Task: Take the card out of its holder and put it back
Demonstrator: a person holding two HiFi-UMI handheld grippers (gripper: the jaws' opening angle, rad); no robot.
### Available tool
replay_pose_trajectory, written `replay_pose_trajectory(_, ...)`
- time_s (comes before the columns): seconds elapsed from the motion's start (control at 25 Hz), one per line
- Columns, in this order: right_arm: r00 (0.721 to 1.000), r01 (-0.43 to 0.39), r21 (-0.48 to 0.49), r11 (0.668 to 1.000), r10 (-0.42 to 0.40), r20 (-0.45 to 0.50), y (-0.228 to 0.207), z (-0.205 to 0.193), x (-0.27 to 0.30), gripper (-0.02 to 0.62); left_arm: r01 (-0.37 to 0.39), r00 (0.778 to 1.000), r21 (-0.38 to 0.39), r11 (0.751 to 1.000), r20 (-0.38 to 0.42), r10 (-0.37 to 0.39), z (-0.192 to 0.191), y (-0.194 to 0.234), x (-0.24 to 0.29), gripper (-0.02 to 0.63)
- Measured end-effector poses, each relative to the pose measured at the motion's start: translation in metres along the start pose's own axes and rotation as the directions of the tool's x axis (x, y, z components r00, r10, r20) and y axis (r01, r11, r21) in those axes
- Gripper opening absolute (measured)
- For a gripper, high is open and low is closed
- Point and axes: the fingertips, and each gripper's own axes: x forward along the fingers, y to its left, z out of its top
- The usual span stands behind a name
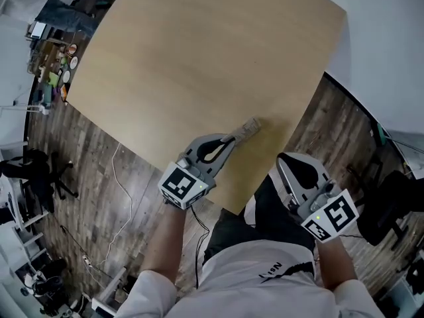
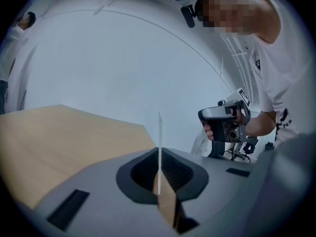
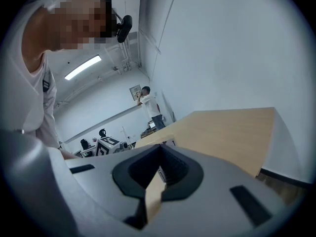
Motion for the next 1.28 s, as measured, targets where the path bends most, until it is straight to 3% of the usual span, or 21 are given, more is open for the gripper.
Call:
replay_pose_trajectory(0.48, 0.999, -0.002, 0.025, 1.000, 0.003, -0.043, -0.010, -0.025, 0.001, 0.012, -0.005, 1.000, -0.030, 1.000, -0.027, 0.005, -0.035, 0.011, 0.005, 0.025)
replay_pose_trajectory(0.68, 0.999, 0.000, 0.021, 1.000, 0.001, -0.041, -0.006, -0.025, -0.001, 0.012, -0.004, 0.998, 0.012, 1.000, -0.058, 0.004, -0.043, 0.010, 0.007, 0.025)
replay_pose_trajectory(0.88, 0.999, -0.001, 0.023, 1.000, 0.002, -0.045, -0.003, -0.028, -0.002, 0.012, 0.006, 0.997, 0.008, 1.000, -0.081, -0.005, -0.052, 0.010, 0.009, 0.026)
replay_pose_trajectory(1.04, 0.999, -0.004, 0.028, 1.000, 0.006, -0.052, -0.006, -0.031, -0.003, 0.012, 0.001, 0.998, -0.033, 0.999, -0.060, -0.003, -0.053, 0.012, 0.010, 0.026)
replay_pose_trajectory(1.28, 0.999, -0.017, 0.026, 1.000, 0.018, -0.051, 0.001, -0.032, 0.001, 0.012, -0.015, 0.998, -0.022, 1.000, -0.057, 0.013, -0.051, 0.011, 0.007, 0.026)
